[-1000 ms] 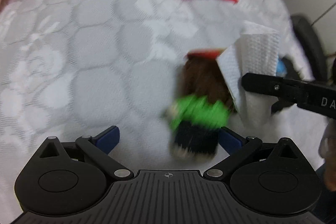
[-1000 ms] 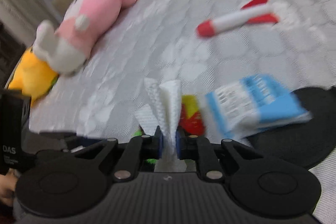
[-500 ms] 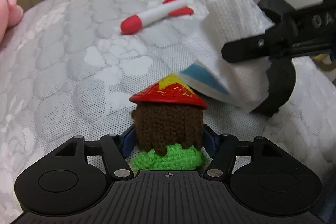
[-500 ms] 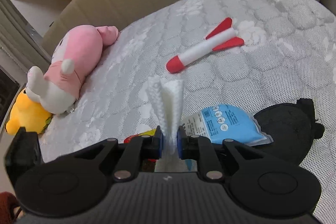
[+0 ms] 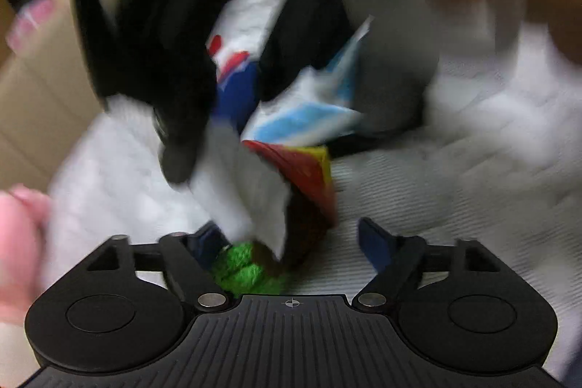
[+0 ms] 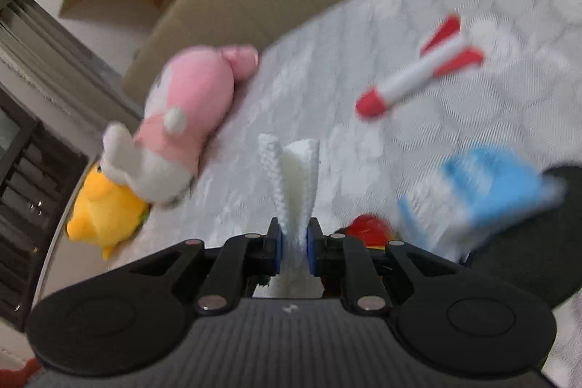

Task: Clean container
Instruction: 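Wipe the crochet doll's hat and face with the right gripper's wipe while the left gripper holds it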

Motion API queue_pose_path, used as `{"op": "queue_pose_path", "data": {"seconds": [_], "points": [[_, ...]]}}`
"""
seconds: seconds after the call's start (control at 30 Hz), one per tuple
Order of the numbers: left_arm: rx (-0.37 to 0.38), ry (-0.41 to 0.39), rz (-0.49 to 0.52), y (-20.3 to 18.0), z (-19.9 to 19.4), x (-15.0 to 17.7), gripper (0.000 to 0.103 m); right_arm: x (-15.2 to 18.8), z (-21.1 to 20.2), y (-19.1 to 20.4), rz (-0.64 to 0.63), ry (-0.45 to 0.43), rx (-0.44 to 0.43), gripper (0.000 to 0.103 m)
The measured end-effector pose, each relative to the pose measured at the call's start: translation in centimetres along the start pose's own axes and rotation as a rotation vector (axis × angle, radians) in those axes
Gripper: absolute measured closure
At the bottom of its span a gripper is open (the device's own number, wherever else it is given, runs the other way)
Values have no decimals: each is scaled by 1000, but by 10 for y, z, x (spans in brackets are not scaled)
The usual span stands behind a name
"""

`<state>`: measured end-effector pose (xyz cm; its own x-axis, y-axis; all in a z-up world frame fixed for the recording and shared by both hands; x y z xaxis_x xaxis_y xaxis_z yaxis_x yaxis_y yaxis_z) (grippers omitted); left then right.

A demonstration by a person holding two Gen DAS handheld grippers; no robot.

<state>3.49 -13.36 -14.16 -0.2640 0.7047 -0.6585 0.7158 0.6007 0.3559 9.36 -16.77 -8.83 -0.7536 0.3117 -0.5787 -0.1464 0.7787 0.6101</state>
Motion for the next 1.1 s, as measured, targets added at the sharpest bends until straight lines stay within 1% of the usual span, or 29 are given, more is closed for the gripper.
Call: {"op": "queue_pose_path", "data": {"seconds": [0.03, 0.07, 0.1, 0.13, 0.2, 0.27, 0.33, 0.43, 0.5, 0.53, 0.57, 0.6, 0.67, 0.7, 0.73, 0.77, 0.8, 0.9, 0.97, 1.1], "points": [[36, 11, -37, -1, -3, 1, 14, 5, 3, -4, -25, 23, 43, 87], [57, 23, -61, 0, -6, 2, 13, 9, 5, -8, -54, 39, 88, 87], [65, 29, -86, 4, -10, 3, 12, 12, 5, -13, -77, 49, 128, 87], [63, 33, -120, 12, -14, 6, 9, 13, 3, -19, -89, 57, 158, 87], [76, 51, -194, 26, -19, 13, 8, 13, 0, -29, -78, 59, 192, 86], [84, 74, -267, 36, -17, 23, 5, 12, -1, -34, -76, 55, 220, 86], [88, 108, -279, 35, -7, 33, 5, 12, -1, -33, -105, 51, 232, 86], [128, 162, -231, 18, 12, 44, 4, 14, -1, -26, -207, 32, 266, 87], [135, 152, -227, 11, 16, 44, 4, 12, -6, -22, -287, -8, 315, 86], [145, 146, -257, 12, 15, 45, 4, 11, -9, -20, -304, -27, 322, 86], [156, 142, -289, 12, 13, 46, 4, 9, -12, -18, -299, -38, 309, 86], [175, 147, -343, 14, 12, 47, 4, 10, -13, -16, -265, -36, 268, 86], [219, 169, -455, 25, 13, 41, 4, 17, -10, -9, -109, 19, 120, 86], [226, 175, -483, 28, 13, 43, 4, 23, -7, -5, -28, 57, 45, 86], [219, 179, -484, 28, 12, 43, 4, 29, -4, -1, 22, 93, -8, 86], [210, 181, -464, 27, 11, 44, 4, 36, -1, 3, 35, 123, -35, 86], [202, 184, -443, 25, 9, 44, 4, 40, 1, 6, 14, 140, -33, 86], [195, 196, -403, 19, -2, 47, 4, 48, 4, 7, -93, 165, 39, 87], [201, 200, -394, 21, 2, 46, 4, 49, 3, 4, -98, 170, 62, 88], [215, 203, -416, 33, 1, 41, 4, 40, -4, -3, -123, 112, 132, 90]]}}
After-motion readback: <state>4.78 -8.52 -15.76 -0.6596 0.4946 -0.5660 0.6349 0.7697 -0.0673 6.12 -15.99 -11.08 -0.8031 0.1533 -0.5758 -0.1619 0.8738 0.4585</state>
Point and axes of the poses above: each gripper's, at about its wrist camera, not at the fingertips, and z roughly the way its jaws point, y to its left, x to its underside, the point moved 10 cm from there along z, roughly the way its jaws point, and after that the axes turned 9 degrees about -y, right-handed, at the moved point
